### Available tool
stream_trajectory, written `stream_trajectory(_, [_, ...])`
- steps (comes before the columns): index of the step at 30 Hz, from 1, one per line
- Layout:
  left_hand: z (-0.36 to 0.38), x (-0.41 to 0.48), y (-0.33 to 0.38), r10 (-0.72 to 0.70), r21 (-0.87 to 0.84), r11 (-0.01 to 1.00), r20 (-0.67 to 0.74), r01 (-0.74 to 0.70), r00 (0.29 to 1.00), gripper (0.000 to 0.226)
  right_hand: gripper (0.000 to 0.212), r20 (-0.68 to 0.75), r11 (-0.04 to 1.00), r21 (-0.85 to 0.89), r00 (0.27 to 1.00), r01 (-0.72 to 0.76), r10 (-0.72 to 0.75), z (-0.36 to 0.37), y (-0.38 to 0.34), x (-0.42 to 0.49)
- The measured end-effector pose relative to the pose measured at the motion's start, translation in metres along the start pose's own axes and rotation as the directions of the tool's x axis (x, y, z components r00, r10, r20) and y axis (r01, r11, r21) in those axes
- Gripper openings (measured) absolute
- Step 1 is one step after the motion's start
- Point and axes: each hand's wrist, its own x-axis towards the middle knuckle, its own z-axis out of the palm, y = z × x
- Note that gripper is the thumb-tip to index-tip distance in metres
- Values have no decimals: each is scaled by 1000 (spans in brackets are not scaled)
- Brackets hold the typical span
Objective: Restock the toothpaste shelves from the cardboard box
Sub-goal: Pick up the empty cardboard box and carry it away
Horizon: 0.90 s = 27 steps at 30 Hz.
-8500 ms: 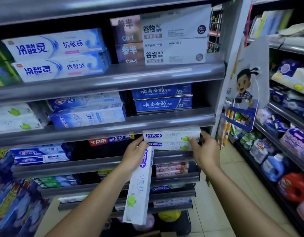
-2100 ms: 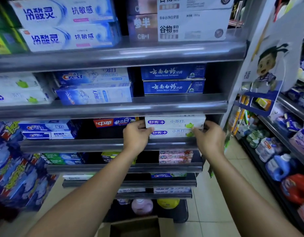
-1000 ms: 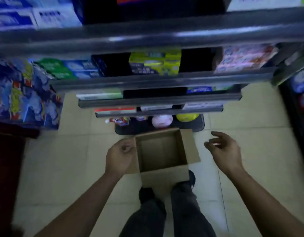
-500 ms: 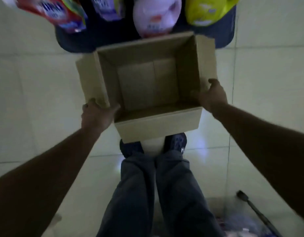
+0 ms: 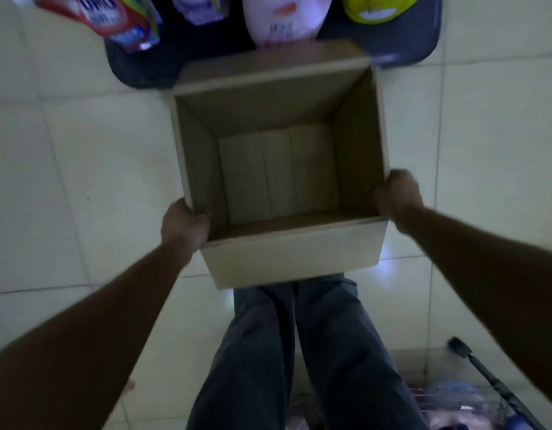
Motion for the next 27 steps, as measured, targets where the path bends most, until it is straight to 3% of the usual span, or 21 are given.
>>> stream_trajectory(4, [-64, -98, -17, -28, 71, 997, 19, 27, 999, 35, 19, 74, 999, 10, 997, -31, 30, -50, 19, -105])
stream_trajectory(8, [-131, -193, -7, 34, 123, 992, 14, -36, 999, 27, 11, 128, 992, 113, 991, -53, 38, -111, 35, -208])
stream_trajectory(15, [-220, -328, 61, 212, 223, 949, 74, -223, 975, 29, 9, 18, 963, 263, 998, -57, 54, -217, 53, -355])
stream_trajectory(21, [-214, -366, 141, 387, 286, 856, 197, -430, 901, 28, 16, -88, 895, 419, 974, -152, 207, -257, 105, -411])
stream_trajectory(27, [-154, -409, 231, 522, 295, 731, 340, -616, 782, 6, 17, -111, 695, 679, 902, -238, 417, -272, 177, -432])
